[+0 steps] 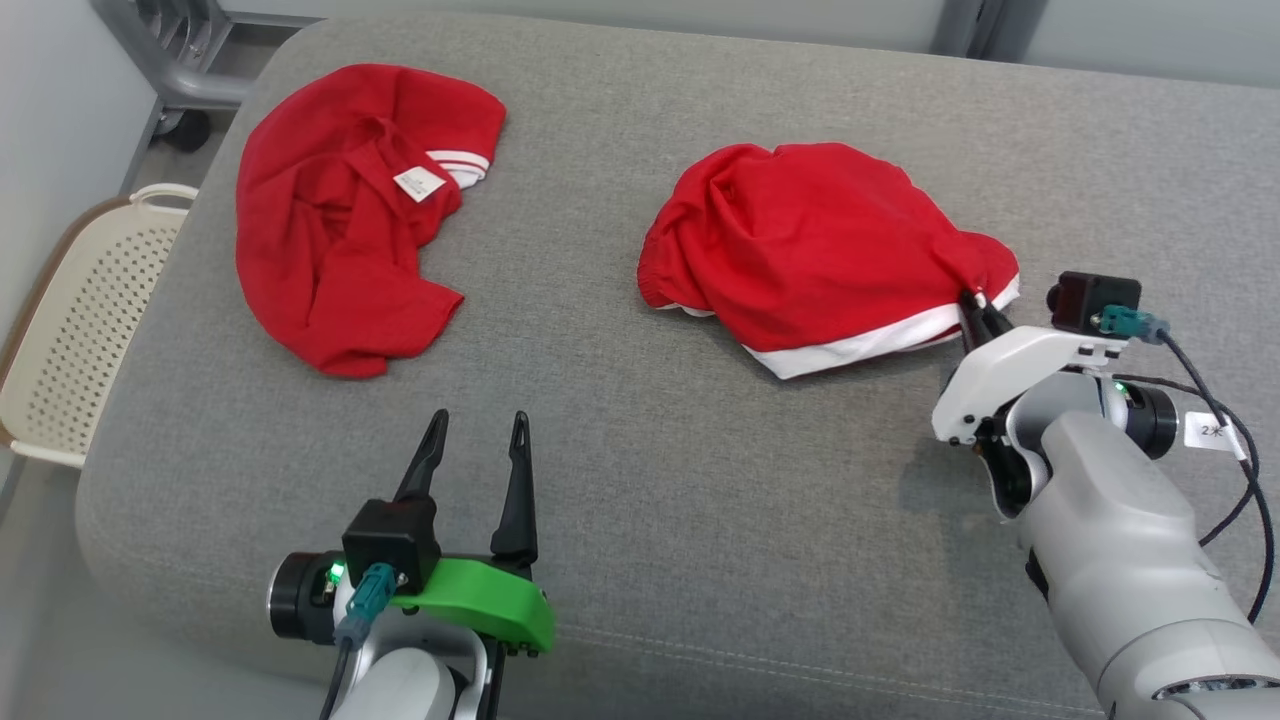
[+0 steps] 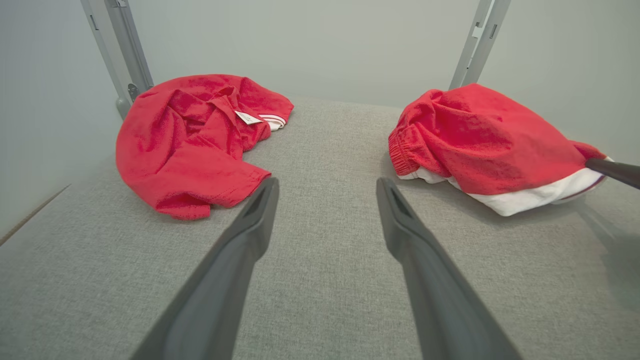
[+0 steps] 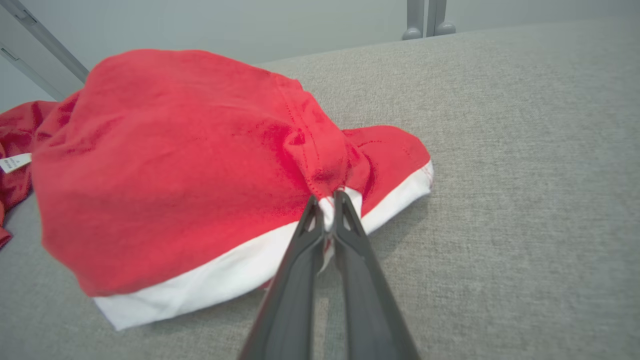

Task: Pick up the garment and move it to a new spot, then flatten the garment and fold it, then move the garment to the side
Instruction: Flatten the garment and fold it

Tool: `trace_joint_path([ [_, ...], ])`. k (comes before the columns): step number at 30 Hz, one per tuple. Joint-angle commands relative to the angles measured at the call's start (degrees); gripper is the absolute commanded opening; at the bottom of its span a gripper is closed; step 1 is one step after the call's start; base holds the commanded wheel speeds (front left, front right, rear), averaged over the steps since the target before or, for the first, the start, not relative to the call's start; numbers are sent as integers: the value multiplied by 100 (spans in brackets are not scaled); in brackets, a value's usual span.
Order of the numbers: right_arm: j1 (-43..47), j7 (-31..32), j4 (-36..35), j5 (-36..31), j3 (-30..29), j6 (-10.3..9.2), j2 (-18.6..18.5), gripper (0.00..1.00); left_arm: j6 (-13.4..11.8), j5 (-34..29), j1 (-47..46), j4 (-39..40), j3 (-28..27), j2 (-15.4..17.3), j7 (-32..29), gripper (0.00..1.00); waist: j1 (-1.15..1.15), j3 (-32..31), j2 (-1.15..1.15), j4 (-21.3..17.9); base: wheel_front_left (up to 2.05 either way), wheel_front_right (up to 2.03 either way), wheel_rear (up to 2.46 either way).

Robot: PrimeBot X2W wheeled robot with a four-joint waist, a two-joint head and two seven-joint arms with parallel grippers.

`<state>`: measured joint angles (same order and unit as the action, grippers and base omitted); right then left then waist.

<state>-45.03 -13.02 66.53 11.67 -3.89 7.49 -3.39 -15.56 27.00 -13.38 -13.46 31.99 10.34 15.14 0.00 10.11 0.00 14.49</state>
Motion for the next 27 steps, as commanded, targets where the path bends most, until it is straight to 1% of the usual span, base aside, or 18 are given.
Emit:
trace_joint_path([
  [1, -64, 32, -68, 133, -36, -1, -136, 0, 37, -66, 94, -25, -11, 0, 2, 100, 0, -144, 0, -258, 0, 0, 0],
  [5, -88, 179, -215, 371, -168, 0, -349, 0, 84, -43, 131, -56, -34, -27, 2, 100, 0, -216, 0, -498, 0, 0, 0],
  [9, 14, 304, -353, 389, -310, 0, -645, 0, 131, -39, 149, -85, -33, -50, 2, 100, 0, -231, 0, -682, 0, 0, 0],
  [13, 170, 513, -362, 382, -471, 0, -817, 0, 194, -38, 128, -114, -5, -76, 2, 100, 0, -197, 0, -794, 0, 0, 0],
  [16, 340, 492, -268, 93, -581, -2, -1108, 0, 269, -66, 46, -149, 66, -105, 2, 100, 0, -147, 0, -817, 0, 0, 0],
  [22, 441, 375, -145, -351, -823, -1, -1192, 0, 362, -101, -96, -208, 149, -131, -11, 100, 0, -34, 0, -849, 0, 0, 0],
  [23, 454, 360, -122, -426, -866, -1, -1194, 15, 401, -116, -144, -226, 197, -136, -22, 100, 0, -14, 0, -856, 0, 0, 0],
  [24, 464, 340, -107, -482, -906, -1, -1180, 44, 442, -120, -192, -245, 232, -148, -28, 100, 0, 3, 0, -865, 0, 0, 0],
  [25, 465, 313, -100, -549, -941, -1, -1155, 99, 490, -134, -243, -263, 279, -169, -27, 100, 0, 20, 0, -878, 0, 0, 0],
  [27, 469, 256, -92, -685, -1011, -1, -1108, 100, 585, -160, -353, -327, 371, -199, -57, 100, 0, 45, 0, -918, 0, 0, 0],
])
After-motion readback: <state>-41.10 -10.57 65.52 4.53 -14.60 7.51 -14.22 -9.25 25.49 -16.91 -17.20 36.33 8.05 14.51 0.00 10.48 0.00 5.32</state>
